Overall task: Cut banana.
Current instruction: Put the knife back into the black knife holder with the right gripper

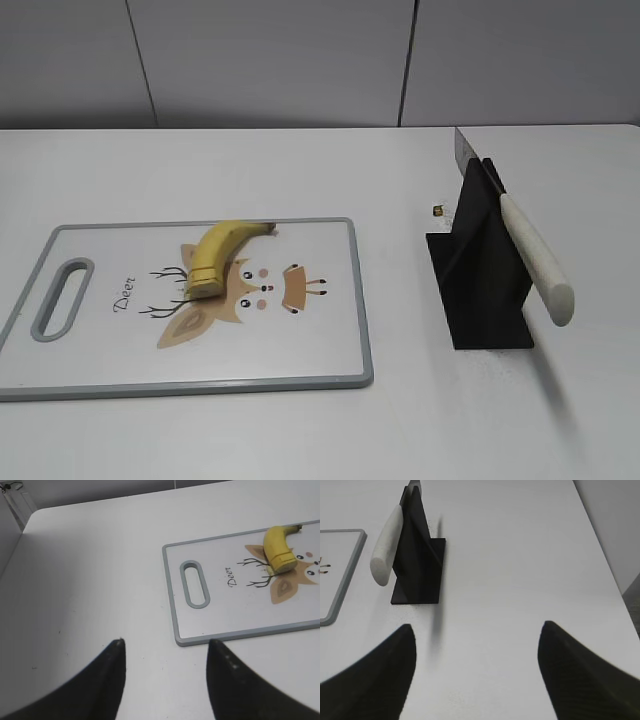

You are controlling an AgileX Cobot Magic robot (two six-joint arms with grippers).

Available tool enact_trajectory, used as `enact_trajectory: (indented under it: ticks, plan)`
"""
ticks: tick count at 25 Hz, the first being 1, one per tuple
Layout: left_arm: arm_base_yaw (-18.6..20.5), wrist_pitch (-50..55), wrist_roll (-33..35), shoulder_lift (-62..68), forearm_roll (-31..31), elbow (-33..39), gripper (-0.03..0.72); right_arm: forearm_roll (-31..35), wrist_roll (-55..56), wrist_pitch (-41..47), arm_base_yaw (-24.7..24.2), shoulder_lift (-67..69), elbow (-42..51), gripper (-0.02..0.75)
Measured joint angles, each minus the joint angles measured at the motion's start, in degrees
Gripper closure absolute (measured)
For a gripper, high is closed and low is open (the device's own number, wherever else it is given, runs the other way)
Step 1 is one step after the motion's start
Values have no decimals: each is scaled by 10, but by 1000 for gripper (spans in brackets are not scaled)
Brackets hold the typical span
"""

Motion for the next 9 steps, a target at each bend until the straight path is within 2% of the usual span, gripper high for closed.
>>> enact_trajectory:
  ticks: [9]
  plan:
    - [0, 0, 0, 0, 0, 0, 182, 0, -1, 0, 0, 0, 0, 169]
